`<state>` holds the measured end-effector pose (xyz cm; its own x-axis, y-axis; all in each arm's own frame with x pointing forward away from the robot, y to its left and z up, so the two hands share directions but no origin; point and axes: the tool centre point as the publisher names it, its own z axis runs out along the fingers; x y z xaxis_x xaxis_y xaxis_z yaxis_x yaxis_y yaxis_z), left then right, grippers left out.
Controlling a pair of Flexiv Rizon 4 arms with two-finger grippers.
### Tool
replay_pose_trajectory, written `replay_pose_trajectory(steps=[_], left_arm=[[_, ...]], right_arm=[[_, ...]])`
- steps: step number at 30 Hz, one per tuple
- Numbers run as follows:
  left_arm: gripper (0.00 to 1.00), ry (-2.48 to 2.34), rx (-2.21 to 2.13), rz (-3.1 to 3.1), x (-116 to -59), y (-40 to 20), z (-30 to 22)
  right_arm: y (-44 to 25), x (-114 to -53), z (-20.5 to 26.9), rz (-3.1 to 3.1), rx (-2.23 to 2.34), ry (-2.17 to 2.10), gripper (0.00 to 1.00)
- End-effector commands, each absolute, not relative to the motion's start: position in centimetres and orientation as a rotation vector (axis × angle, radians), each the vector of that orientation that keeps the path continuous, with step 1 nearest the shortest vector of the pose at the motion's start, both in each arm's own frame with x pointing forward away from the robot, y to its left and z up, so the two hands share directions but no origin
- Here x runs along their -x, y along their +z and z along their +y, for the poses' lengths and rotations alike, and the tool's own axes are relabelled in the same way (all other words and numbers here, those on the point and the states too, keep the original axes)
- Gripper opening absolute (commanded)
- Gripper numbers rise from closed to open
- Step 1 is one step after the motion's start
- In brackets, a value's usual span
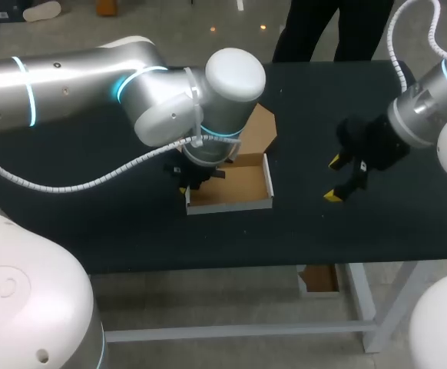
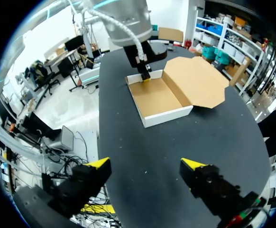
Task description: Assemble the packaging by folding the flat box into shape, placing the metal phone stand inside, and closing the box properly
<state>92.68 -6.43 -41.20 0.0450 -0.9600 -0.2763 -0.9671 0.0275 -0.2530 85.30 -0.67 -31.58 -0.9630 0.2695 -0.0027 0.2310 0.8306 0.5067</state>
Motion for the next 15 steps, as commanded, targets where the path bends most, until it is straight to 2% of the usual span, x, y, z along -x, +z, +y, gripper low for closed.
replay_pose_trajectory(steps=[1,15], left_arm=[[0.00,0.071,1.936,1.904,-92.70,-41.90,-6.48],[0.00,0.170,1.889,1.841,-93.29,-42.08,-5.94]], right_arm=[[-31.24,-85.35,-0.67,2.967,-0.386,0.814,1.00],[-31.16,-85.20,-0.15,2.973,-0.392,0.794,1.00]])
